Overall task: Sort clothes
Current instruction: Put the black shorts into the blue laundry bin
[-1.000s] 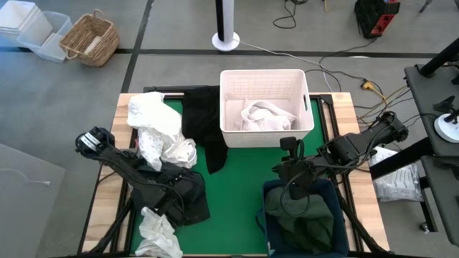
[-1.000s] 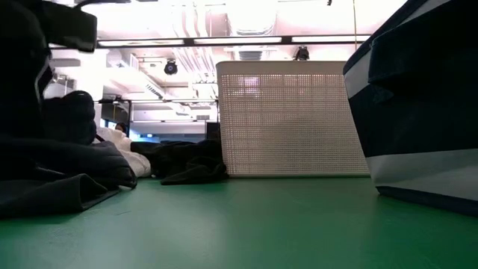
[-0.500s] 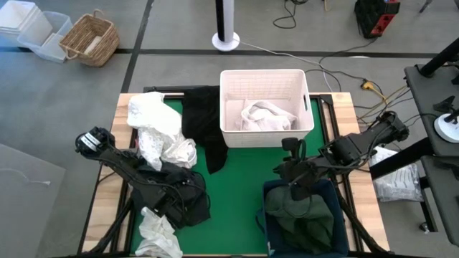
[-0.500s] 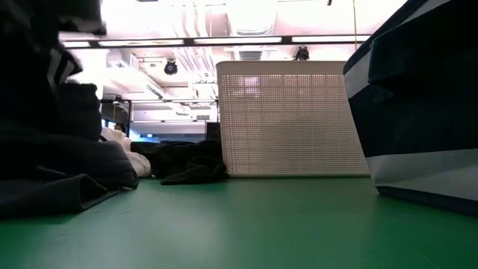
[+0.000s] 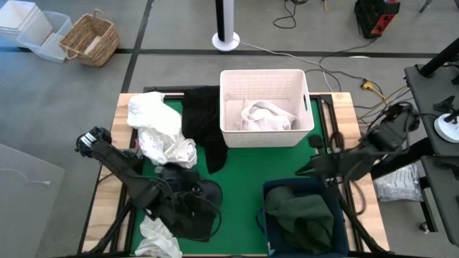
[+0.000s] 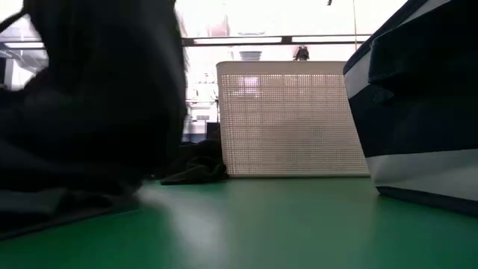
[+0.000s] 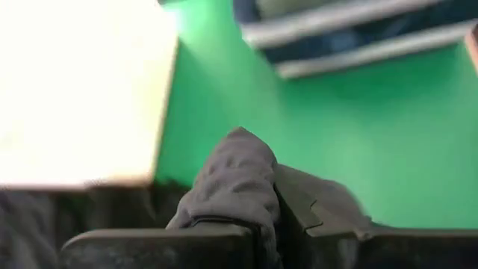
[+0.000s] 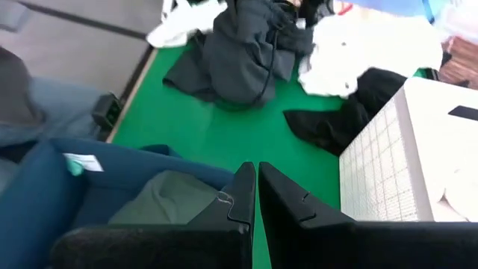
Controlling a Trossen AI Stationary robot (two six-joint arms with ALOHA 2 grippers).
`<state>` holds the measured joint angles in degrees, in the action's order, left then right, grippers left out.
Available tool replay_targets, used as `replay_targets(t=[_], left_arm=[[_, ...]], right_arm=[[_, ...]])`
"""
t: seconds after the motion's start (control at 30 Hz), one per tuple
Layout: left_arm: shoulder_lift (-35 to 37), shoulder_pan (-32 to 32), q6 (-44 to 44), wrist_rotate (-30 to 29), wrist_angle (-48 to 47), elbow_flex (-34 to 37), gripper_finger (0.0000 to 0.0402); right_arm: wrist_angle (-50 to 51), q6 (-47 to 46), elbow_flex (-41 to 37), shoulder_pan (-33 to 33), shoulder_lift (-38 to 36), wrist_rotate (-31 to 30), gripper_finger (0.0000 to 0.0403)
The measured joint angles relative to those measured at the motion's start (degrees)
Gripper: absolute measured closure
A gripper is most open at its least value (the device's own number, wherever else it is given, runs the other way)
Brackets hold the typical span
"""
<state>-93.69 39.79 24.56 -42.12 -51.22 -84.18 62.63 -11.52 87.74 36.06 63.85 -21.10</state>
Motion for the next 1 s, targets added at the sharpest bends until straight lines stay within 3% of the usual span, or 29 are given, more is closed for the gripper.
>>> replay_targets(t=[0.2,0.53,1.0], left_arm=[[0.02,-1.34,-12.83,-5.12,-2.15,-13.84,0.0401],[0.04,-4.98,-27.06,-6.79,0.72,-32.24,0.0401],[-0.54,-5.72,-42.11,-6.63,12.32,-47.20,0.0402]], right_arm=[[0.13,-0.07,0.00,2.73,-5.72,-0.07,0.0390],[0.68,1.68,0.00,4.61,-12.93,-0.02,0.0390],[6.71,1.66,0.00,4.57,-19.37,-4.73,0.0390]])
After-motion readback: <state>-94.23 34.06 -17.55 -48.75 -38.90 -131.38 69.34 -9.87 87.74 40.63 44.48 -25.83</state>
